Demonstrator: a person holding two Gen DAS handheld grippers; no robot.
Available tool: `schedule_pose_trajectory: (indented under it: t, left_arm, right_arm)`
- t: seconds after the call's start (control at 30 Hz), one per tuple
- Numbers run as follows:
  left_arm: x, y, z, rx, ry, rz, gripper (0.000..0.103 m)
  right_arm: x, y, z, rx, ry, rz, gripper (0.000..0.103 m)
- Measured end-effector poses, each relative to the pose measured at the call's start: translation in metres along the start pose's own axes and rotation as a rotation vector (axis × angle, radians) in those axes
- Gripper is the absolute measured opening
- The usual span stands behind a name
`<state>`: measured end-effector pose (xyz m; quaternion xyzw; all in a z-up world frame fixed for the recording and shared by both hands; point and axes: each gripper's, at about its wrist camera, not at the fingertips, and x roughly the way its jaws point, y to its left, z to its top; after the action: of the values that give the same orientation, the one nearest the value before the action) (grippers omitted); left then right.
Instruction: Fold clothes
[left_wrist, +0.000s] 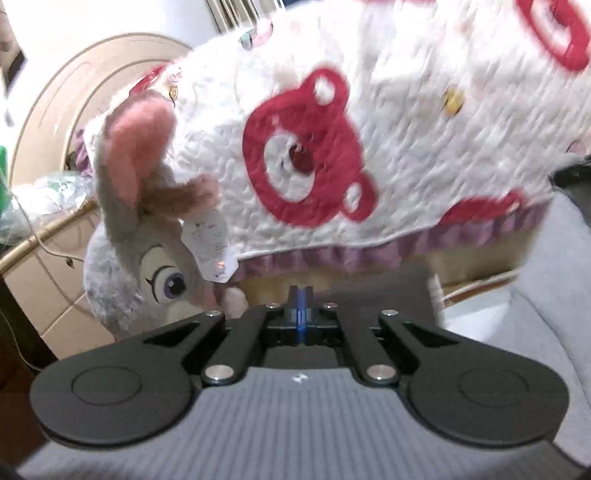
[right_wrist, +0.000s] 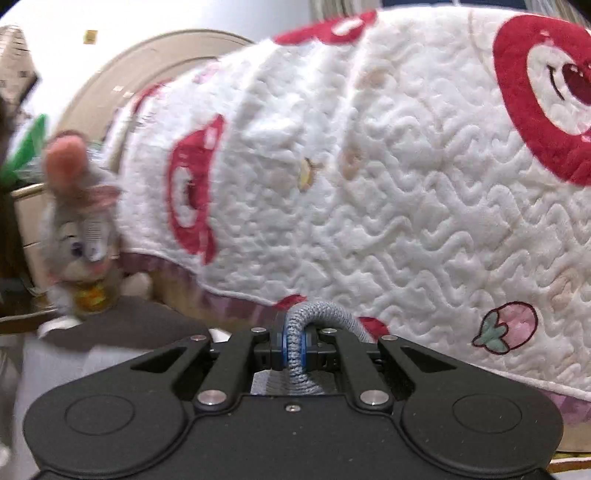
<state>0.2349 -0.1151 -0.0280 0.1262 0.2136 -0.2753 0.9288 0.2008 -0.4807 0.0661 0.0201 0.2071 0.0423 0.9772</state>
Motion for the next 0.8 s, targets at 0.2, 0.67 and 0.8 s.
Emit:
schedule_pose_trajectory:
  t: [0.2,0.67,0.8]
  left_arm:
    - [0.017,-0.002,-0.009,-0.049,0.074,-0.031,0.005]
    - [0.017,-0.058,-0.145,-0.376,0.487,-0.292,0.046]
    - [0.014,-0.059,-0.15,-0.406,0.471,-0.237,0.049]
  right_arm:
    - [0.072,-0.012,-0.043,-0.011,0.324,-0.099,0.043]
    - [-0.083,-0.065,-0.126,0.234,0.293,-0.11,0.053]
    - [-0.12,-0.041,-0.157,0.326,0.354,0.004,0.053]
